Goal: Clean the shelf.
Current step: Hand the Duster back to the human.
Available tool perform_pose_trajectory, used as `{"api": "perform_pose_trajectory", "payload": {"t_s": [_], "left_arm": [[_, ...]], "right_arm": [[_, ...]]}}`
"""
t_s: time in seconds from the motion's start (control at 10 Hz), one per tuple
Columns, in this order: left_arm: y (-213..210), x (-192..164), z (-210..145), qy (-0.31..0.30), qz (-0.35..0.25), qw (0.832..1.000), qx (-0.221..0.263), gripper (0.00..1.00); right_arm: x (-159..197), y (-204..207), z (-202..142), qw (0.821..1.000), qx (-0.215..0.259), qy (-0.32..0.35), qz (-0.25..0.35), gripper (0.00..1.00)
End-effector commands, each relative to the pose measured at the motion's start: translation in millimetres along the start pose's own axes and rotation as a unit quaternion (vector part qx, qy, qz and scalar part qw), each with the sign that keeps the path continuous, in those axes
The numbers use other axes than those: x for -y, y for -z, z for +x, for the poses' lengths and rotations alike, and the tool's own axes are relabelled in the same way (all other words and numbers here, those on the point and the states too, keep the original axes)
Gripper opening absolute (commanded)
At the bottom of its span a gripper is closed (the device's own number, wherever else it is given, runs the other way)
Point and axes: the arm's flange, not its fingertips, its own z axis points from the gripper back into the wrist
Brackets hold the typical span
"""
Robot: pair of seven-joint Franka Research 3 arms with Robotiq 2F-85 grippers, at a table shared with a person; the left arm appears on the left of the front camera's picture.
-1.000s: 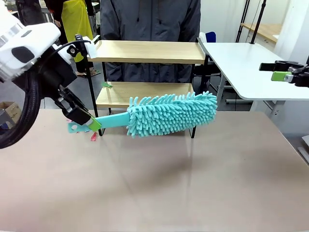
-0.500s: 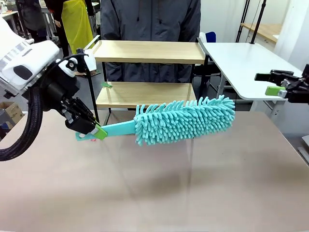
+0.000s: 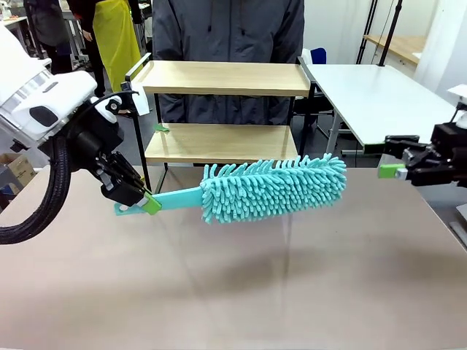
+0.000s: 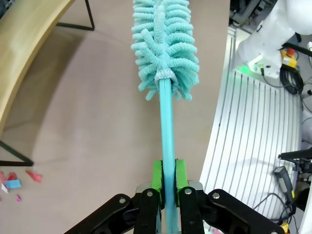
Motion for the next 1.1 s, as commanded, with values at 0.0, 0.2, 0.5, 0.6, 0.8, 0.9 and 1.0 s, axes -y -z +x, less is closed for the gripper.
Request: {"api": "perform_pose_trajectory", "payload": {"t_s": [0.0, 0.2, 0.5, 0.6, 0.8, 0.9, 1.0], "left_arm": [[-2.4, 1.6, 1.0, 0.004, -0.006, 1.000, 0.010, 0.13], [-2.4, 1.6, 1.0, 0.004, -0.006, 1.000, 0.010, 0.13], [-2.4, 1.6, 1.0, 0.004, -0.006, 1.000, 0.010, 0.13], [-2.4, 1.6, 1.0, 0.004, -0.006, 1.000, 0.010, 0.13], [-2.4, 1.6, 1.0, 0.004, -0.006, 1.000, 0.010, 0.13], [-2.4, 1.6, 1.0, 0.004, -0.006, 1.000, 0.010, 0.13], [-2.4, 1.6, 1.0, 0.004, -0.006, 1.000, 0.010, 0.13]], "right_arm": [[-1.4, 12.3, -10.4, 1.000, -0.025, 0.009, 0.008, 1.00], [1.7, 23.5, -21.7, 0.999, -0.026, 0.021, 0.023, 1.00], [1.2, 45.4, -36.1, 0.998, -0.019, 0.032, 0.042, 1.00], [-2.0, 55.3, -41.0, 0.998, -0.015, 0.038, 0.047, 1.00], [-7.5, 73.0, -46.0, 0.998, 0.004, 0.045, 0.048, 1.00], [-6.8, 81.8, -47.3, 0.997, 0.019, 0.058, 0.051, 1.00], [-6.1, 90.8, -48.4, 0.997, 0.022, 0.060, 0.053, 1.00]]}}
